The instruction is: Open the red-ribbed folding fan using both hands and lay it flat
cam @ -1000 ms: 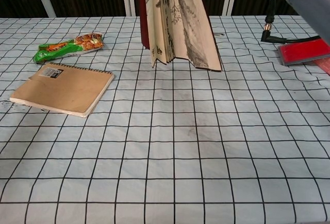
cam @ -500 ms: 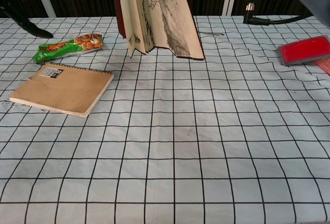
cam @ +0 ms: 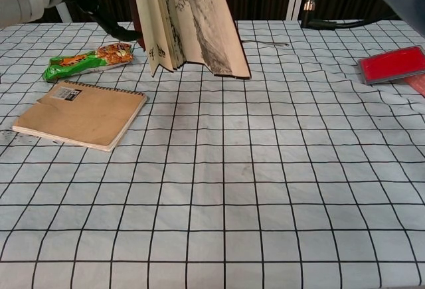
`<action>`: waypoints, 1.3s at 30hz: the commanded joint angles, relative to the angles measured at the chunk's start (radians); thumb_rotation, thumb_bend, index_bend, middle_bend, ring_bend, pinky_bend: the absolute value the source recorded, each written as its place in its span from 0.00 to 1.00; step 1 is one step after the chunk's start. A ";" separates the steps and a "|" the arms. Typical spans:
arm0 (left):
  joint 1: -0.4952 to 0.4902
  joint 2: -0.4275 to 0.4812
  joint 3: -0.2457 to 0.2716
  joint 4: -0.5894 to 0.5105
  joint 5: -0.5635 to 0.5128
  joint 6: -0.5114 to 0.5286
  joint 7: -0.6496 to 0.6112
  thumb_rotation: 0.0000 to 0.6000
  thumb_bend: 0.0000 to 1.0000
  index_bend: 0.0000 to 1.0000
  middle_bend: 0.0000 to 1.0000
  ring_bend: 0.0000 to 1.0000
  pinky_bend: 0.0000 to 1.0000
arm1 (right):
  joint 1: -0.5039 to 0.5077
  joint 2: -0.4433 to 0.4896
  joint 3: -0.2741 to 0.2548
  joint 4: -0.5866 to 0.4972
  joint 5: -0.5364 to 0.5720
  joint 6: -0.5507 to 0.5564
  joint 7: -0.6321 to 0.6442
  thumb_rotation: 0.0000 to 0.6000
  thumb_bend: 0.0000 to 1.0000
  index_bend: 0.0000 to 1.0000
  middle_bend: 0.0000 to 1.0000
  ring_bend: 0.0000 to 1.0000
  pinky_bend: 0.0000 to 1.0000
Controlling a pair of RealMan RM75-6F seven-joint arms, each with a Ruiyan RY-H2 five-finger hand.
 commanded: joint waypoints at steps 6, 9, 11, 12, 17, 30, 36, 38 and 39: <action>-0.024 -0.027 0.014 0.002 -0.017 0.004 -0.006 1.00 0.41 0.51 0.16 0.00 0.00 | 0.005 -0.002 -0.007 0.000 0.003 0.007 0.002 1.00 0.65 0.90 0.90 0.94 0.88; -0.025 -0.040 0.019 0.011 -0.020 0.021 -0.010 1.00 0.47 0.57 0.20 0.00 0.00 | 0.006 -0.002 -0.010 0.000 0.004 0.008 0.004 1.00 0.65 0.90 0.90 0.94 0.88; -0.024 -0.047 0.024 0.017 -0.018 0.030 -0.011 1.00 0.48 0.59 0.22 0.00 0.00 | 0.006 -0.002 -0.013 0.000 0.004 0.009 0.006 1.00 0.65 0.90 0.90 0.94 0.88; -0.023 -0.049 0.026 0.020 -0.017 0.035 -0.014 1.00 0.48 0.60 0.22 0.00 0.00 | 0.006 -0.001 -0.015 0.000 0.003 0.010 0.007 1.00 0.65 0.90 0.90 0.94 0.88; -0.012 -0.041 0.027 0.025 -0.008 0.061 -0.033 1.00 0.49 0.60 0.22 0.00 0.00 | -0.002 0.011 -0.026 -0.001 -0.002 0.014 0.011 1.00 0.65 0.90 0.90 0.94 0.88; 0.032 0.098 0.002 0.033 -0.006 0.100 -0.082 1.00 0.50 0.60 0.22 0.00 0.00 | -0.086 0.134 -0.103 0.122 -0.049 0.025 0.019 1.00 0.65 0.90 0.90 0.94 0.88; 0.038 0.126 -0.008 0.052 -0.016 0.112 -0.097 1.00 0.50 0.60 0.23 0.00 0.00 | -0.116 0.181 -0.125 0.198 -0.073 0.036 0.015 1.00 0.65 0.90 0.90 0.94 0.88; 0.038 0.126 -0.012 0.053 -0.032 0.112 -0.101 1.00 0.50 0.60 0.23 0.00 0.00 | -0.124 0.188 -0.125 0.214 -0.072 0.043 0.019 1.00 0.65 0.90 0.90 0.94 0.88; 0.038 0.125 -0.015 0.050 -0.044 0.112 -0.102 1.00 0.50 0.60 0.23 0.00 0.00 | -0.130 0.189 -0.124 0.221 -0.068 0.048 0.024 1.00 0.65 0.90 0.90 0.94 0.88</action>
